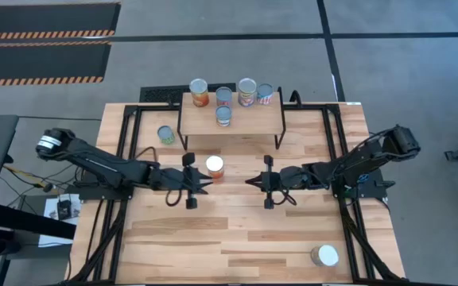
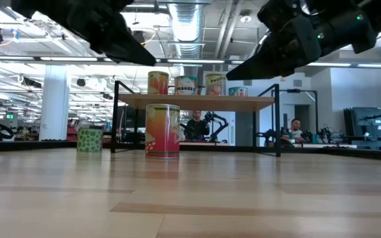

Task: Pick and place cans onto a shelf
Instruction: Put the big canned corn on the shelf

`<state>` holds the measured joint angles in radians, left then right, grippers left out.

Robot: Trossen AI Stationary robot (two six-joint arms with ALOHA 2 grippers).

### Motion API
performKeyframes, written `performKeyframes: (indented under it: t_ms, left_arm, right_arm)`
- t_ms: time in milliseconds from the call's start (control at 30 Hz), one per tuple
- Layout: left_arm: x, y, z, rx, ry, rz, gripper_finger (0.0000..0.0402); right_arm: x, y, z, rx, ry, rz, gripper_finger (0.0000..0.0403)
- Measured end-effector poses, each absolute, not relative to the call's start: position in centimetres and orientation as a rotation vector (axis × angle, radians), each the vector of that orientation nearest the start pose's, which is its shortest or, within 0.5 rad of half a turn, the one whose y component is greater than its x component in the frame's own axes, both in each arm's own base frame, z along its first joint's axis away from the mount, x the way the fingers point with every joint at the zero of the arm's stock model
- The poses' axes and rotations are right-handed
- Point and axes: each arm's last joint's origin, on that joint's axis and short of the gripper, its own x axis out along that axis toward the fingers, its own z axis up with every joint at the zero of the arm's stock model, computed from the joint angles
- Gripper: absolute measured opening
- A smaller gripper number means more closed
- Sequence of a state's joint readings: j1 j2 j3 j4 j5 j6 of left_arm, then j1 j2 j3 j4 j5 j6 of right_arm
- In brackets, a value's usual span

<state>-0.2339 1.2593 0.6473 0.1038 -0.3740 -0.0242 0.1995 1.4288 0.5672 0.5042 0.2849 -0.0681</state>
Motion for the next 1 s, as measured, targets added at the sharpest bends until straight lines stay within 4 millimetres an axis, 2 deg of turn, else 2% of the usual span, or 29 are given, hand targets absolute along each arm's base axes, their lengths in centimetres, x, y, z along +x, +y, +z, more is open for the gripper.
performKeyframes:
  t_ms: [267, 500, 667, 800, 900, 1000]
  left_arm:
    - [28.7, -3.7, 20.1, 0.224, 0.644, 0.289, 0.01]
    - [29.6, -1.8, 18.2, 0.26, 0.739, 0.345, 0.0106]
    - [30.1, -1.3, 17.5, 0.265, 0.757, 0.322, 0.0082]
    - [30.1, -1.5, 17.7, 0.311, 0.761, 0.259, 0.0025]
    - [29.7, -1.8, 18.6, 0.329, 0.788, 0.224, 0.0007]
    - [29.2, -1.8, 21.1, 0.306, 0.789, 0.208, 0.0002]
  right_arm:
    - [26.8, 5.2, 18.4, -0.158, 0.344, -0.055, 0.0009]
    - [26.7, 5.9, 18.5, -0.174, 0.332, -0.067, 0.0012]
    - [26.6, 6.3, 18.5, -0.181, 0.329, -0.063, 0.001]
    - [26.6, 6.3, 18.5, -0.181, 0.328, -0.065, 0.001]
    - [26.6, 6.3, 18.6, -0.18, 0.324, -0.065, 0.0011]
    - [26.6, 6.3, 18.6, -0.179, 0.319, -0.065, 0.0011]
